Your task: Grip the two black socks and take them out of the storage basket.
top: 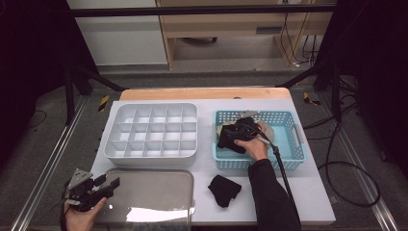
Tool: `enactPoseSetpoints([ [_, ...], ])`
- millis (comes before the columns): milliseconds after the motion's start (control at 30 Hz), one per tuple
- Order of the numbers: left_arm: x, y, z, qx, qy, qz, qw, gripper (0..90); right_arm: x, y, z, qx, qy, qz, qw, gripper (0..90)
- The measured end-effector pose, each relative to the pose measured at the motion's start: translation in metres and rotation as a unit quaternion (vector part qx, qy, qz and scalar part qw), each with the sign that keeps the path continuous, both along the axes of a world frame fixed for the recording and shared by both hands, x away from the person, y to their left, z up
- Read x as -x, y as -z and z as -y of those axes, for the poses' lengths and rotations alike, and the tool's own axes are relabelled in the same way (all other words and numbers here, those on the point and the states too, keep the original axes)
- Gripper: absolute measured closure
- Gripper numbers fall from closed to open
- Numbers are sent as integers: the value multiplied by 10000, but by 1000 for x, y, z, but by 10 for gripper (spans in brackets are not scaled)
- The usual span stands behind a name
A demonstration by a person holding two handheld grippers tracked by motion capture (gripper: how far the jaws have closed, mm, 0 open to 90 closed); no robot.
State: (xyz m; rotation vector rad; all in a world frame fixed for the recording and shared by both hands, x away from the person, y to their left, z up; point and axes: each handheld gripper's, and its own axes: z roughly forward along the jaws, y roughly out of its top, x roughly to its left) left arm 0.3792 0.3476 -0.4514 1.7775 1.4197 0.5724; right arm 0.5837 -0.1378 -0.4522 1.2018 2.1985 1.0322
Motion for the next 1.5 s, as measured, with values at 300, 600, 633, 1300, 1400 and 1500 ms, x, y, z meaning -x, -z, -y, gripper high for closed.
enactPoseSetpoints([
  [300, 1, -1, -1, 22, -7, 24, 10000, 406, -1, 1, 4, -46, 24, -513, 9987, 753],
  [600, 1, -2, -1, 26, -21, 33, 10000, 407, 3, -9, 9, -343, 18, -323, 9989, 816],
  [633, 1, -2, -1, 26, -21, 33, 10000, 407, 3, -9, 9, -343, 18, -323, 9989, 816],
  [1300, 2, -3, -1, 41, -7, 50, 10000, 407, 37, -61, 25, -1052, -182, 674, 9920, 813],
  [1400, 2, -3, -1, 34, -2, 52, 10000, 407, 42, -66, 27, -1115, -213, 776, 9905, 813],
  [1500, 2, -3, 0, 35, -1, 55, 10000, 407, 50, -73, 29, -1167, -195, 857, 9893, 813],
])
